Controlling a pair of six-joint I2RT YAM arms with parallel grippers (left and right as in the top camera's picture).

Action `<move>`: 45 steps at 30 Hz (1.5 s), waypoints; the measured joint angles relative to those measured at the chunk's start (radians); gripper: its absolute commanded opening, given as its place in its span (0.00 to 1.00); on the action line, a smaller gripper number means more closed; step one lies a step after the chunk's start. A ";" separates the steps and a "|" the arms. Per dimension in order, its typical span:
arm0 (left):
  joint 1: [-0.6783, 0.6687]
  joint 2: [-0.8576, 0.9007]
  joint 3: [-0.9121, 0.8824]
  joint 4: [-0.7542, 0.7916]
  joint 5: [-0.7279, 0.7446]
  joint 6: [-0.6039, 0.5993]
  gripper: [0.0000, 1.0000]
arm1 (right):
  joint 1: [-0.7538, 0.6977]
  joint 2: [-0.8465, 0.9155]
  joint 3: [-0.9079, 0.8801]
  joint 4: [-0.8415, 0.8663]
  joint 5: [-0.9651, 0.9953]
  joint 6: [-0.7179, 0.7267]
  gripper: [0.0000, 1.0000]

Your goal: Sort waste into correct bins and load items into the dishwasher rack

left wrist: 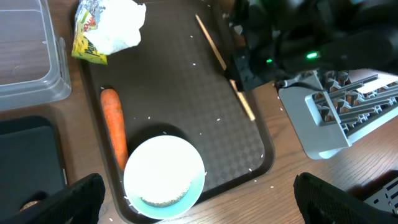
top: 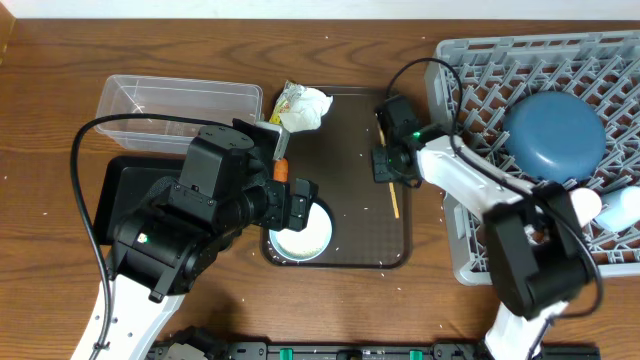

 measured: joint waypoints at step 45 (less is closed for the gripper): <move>0.000 0.020 0.000 0.083 -0.100 -0.053 0.98 | -0.144 -0.367 0.008 -0.053 -0.130 -0.164 0.69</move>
